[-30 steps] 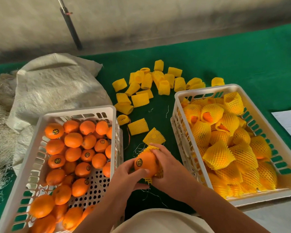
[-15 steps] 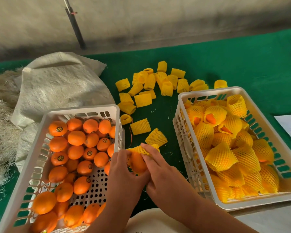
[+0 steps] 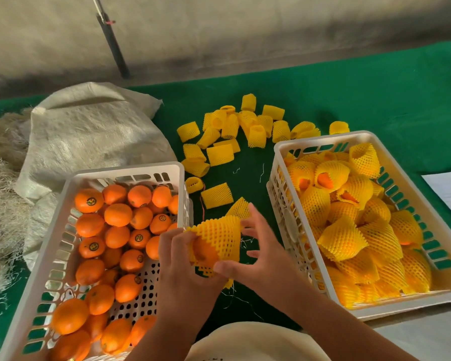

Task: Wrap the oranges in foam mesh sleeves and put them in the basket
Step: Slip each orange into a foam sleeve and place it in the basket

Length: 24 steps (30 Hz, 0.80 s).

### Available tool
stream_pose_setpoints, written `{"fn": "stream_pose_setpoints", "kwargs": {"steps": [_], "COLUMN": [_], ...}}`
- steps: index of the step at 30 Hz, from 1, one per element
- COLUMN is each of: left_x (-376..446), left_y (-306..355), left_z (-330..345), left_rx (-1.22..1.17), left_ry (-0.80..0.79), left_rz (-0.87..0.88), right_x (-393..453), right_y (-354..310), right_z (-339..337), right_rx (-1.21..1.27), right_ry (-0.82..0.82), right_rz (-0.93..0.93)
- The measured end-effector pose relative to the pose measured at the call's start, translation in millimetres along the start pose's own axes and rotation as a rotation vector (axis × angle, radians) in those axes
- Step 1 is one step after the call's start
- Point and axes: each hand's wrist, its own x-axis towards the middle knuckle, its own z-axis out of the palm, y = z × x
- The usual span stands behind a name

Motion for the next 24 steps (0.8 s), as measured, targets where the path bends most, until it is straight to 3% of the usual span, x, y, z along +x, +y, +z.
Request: {"fn": "stream_pose_setpoints", "kwargs": {"steps": [3, 11, 15, 24], "left_x": [-3, -3, -3, -4], "left_y": [5, 14, 10, -8], "left_z": [2, 2, 4, 0], "left_rx": [0.122, 0.183, 0.129, 0.054], "left_ry": [-0.095, -0.136, -0.160, -0.318], "left_rz": [0.067, 0.024, -0.024, 0.135], "right_x": [2, 6, 13, 8], "right_y": [-8, -4, -1, 22], "right_z": [10, 25, 23, -23], "right_rx": [0.048, 0.012, -0.009, -0.063], "right_ry": [-0.053, 0.160, 0.253, 0.360], "right_rz": [0.035, 0.071, 0.110, 0.049]}}
